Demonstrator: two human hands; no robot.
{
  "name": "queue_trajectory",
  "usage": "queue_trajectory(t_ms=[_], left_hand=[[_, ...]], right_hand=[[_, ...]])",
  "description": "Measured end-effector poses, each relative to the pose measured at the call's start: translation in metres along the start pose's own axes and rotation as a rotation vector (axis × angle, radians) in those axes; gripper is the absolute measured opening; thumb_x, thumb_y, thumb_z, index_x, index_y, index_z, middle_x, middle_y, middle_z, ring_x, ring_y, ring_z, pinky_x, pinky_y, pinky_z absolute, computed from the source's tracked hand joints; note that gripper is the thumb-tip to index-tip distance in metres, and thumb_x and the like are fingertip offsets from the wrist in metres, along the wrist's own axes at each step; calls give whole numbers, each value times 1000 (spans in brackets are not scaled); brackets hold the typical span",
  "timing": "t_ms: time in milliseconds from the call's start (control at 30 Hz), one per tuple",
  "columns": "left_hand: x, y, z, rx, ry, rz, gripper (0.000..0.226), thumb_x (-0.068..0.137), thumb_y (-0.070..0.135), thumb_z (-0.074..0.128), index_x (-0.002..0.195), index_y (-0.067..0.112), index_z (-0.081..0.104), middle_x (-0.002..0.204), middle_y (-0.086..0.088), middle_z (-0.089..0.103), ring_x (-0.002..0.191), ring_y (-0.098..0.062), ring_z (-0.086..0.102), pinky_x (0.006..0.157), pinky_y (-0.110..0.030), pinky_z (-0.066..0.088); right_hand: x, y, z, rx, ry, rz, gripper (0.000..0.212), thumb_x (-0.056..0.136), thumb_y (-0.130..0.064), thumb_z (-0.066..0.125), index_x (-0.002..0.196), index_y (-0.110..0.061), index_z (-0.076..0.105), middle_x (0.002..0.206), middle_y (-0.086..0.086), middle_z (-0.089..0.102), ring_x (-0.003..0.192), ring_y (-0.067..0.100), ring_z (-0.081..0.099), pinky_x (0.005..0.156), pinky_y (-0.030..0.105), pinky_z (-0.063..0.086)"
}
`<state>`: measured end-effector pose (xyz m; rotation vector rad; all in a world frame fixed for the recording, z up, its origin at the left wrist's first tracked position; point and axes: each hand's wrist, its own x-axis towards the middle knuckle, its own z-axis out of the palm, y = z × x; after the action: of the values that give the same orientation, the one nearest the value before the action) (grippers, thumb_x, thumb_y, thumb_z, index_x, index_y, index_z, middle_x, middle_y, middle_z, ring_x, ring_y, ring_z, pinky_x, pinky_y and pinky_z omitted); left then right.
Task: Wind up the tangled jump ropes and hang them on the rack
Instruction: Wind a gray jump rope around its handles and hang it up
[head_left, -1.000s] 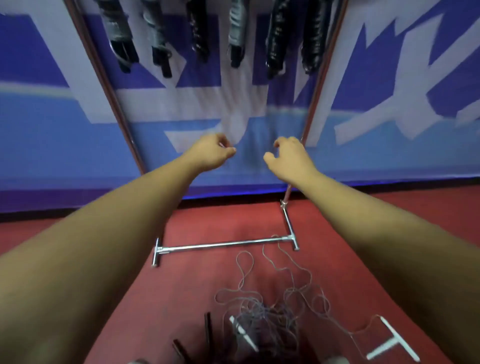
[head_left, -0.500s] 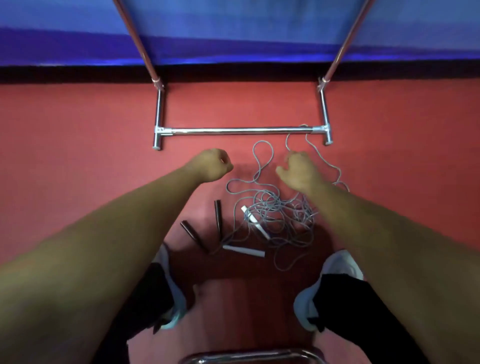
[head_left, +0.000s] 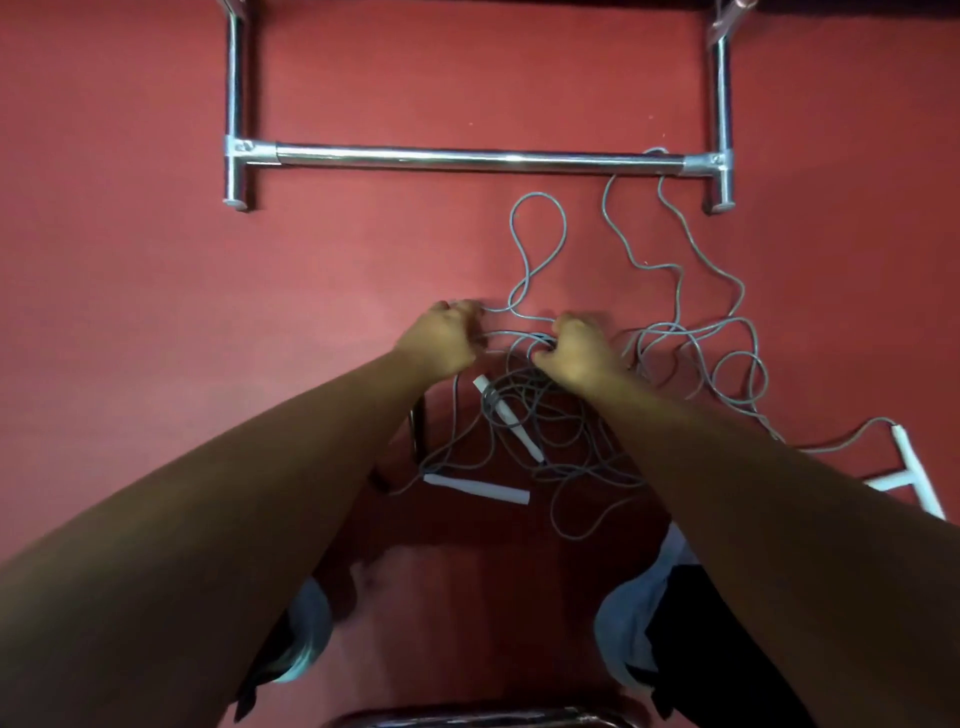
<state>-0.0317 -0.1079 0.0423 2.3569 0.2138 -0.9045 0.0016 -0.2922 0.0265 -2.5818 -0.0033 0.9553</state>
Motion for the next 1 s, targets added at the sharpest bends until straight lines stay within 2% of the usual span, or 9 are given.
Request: queue_trajectory(t_ms=[133,233,333,433,500,533,600,700,1000], left_hand=[[24,-16,28,14,-30,-77,73,79,43,70,145,24,45,147,-14,43,132,-36,47,107,-45,43],[29,-25,40,199,3,-32,44,87,34,70,125,14,61,137,-15,50,126,-38,46,101,-43,44],[29,-25,33,199,34,26,29,86,32,67,104,10,67,119,-15,63,116,-35,54,95,-39,44],[22,-11,3,-18,109,84,6,90,20,58,89,15,61,94,-14,71,89,-28,66,81,-34,49],[11,9,-30,-258,94,123,22,96,4,55,82,20,50,69,-2,68,62,-14,63,68,-27,49],[4,21,-50,-360,90,161,27,98,1,54,81,21,48,59,4,65,53,-10,58,63,-26,48],[-16,45,-89,-459,127,231,29,98,-3,53,80,19,48,50,5,59,45,-7,52,56,-25,46],[-59,82,-145,-519,213,315,27,97,-6,54,79,14,50,49,5,58,42,-6,49,49,-21,42],[-211,143,-235,-382,381,459,18,93,21,70,83,10,60,59,-4,54,53,-13,46,53,-23,42]], right_hand=[[10,9,17,-64,-21,-29,37,87,-20,63,113,6,57,120,26,57,116,38,52,97,36,41],[12,14,25,-72,54,-10,40,85,-11,64,120,3,52,126,23,51,117,38,53,98,39,42],[16,16,22,-42,60,-16,36,81,-13,68,112,1,59,115,22,61,110,37,58,95,38,43],[14,5,1,143,-7,-54,37,73,-24,74,107,-9,69,102,12,72,96,30,66,90,39,51],[7,-13,-26,299,-52,-113,28,74,-20,74,100,-10,72,87,1,72,80,18,66,81,29,53],[1,-23,-42,358,-83,-128,14,81,-15,73,91,-6,70,75,-3,67,68,10,61,71,20,49],[-18,-45,-79,426,-150,-134,15,93,-12,65,81,-4,61,61,-5,61,52,-1,52,53,11,37],[-52,-70,-134,494,-149,-214,22,97,-11,60,76,-7,58,72,5,65,54,0,58,56,11,41],[-223,-127,-304,691,191,-475,15,95,-7,61,82,-7,68,52,2,48,44,9,47,49,19,41]])
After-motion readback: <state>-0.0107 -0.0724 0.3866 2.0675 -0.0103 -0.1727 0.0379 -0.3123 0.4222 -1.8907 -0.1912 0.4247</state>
